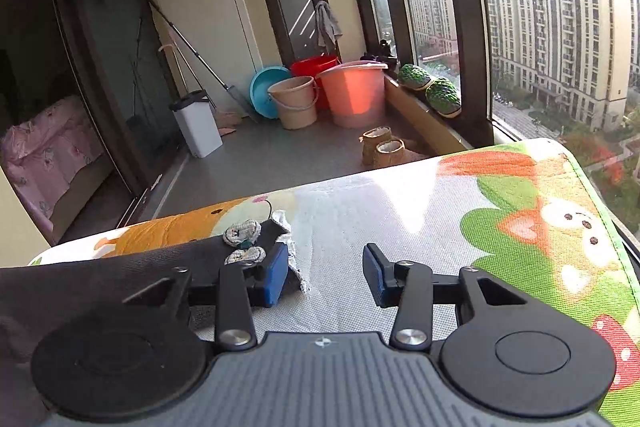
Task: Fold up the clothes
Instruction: 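Lift the grey garment edge with the left tool while the right tool grips the toggle end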
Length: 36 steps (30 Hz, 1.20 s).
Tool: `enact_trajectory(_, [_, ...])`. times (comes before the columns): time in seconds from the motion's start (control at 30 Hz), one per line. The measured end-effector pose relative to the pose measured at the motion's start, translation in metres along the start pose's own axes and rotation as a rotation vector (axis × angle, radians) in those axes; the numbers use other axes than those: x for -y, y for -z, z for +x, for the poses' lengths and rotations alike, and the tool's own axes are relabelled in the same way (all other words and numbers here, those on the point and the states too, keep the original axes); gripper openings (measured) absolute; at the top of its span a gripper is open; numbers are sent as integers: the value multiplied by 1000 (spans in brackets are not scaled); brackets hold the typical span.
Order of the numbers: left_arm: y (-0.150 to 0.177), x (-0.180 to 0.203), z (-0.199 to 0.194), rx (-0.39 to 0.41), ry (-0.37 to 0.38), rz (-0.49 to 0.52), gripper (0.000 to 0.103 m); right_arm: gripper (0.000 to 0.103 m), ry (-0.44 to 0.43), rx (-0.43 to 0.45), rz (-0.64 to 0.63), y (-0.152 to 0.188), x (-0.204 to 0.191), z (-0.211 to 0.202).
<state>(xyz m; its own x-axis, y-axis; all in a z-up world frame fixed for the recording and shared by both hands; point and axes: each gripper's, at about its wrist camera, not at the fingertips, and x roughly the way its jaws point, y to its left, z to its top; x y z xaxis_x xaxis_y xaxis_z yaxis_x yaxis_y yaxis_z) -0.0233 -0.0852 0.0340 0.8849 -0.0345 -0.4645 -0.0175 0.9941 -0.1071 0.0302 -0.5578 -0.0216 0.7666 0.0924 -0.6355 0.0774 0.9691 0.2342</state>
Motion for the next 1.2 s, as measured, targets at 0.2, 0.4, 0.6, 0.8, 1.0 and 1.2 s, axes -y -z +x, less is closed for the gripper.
enact_trajectory(0.2, [4, -10, 5, -40, 2, -29, 46, 54, -40, -101, 26, -22, -32, 72])
enact_trajectory(0.4, [3, -17, 8, -54, 18, -46, 47, 20, -42, -133, -19, -10, -57, 99])
enact_trajectory(0.6, [-2, -20, -7, -9, 41, -50, 47, 8, -59, 15, -116, -20, -71, 34])
enact_trajectory(0.8, [16, -39, -61, 51, 93, -64, 53, 9, -71, 185, -257, 8, -54, -77])
enact_trajectory(1.0, [66, -76, -96, -77, 92, -109, 69, 37, 50, 62, -200, 78, -1, -128])
enact_trajectory(1.2, [76, -111, -115, -117, 73, -236, 90, 64, 12, -3, -18, 88, 21, -133])
